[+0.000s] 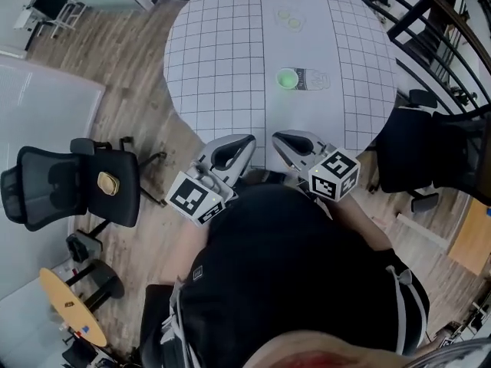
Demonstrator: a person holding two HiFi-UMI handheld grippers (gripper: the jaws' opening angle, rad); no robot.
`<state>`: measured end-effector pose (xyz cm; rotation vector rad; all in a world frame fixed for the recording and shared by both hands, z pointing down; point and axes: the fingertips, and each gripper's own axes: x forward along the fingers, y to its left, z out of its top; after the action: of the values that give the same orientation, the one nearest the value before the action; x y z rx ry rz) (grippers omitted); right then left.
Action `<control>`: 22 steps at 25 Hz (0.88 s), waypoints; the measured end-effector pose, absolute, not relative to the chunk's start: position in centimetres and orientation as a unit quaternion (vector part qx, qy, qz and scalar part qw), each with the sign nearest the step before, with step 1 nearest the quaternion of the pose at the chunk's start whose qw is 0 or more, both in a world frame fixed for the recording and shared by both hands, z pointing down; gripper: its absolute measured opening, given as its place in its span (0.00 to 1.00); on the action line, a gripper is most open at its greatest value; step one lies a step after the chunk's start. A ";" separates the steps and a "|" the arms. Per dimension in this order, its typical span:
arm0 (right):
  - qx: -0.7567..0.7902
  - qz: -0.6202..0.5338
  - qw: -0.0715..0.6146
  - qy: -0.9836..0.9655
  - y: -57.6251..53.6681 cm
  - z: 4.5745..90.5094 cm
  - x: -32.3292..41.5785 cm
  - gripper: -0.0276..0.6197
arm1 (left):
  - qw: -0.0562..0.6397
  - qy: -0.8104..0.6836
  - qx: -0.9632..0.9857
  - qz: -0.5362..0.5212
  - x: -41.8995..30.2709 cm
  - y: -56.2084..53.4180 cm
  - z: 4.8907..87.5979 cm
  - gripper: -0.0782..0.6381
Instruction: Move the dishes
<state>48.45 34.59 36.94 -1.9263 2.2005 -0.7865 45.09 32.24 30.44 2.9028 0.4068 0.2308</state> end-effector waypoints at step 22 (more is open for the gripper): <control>-0.409 -0.234 -0.043 0.881 14.1 35.5 16.1 0.07 | 0.097 -0.174 0.979 0.032 11.5 13.7 30.8 0.12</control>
<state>16.12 14.09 35.52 -1.3198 2.8458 -0.7553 11.54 13.65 30.79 2.9012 -0.5153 0.0941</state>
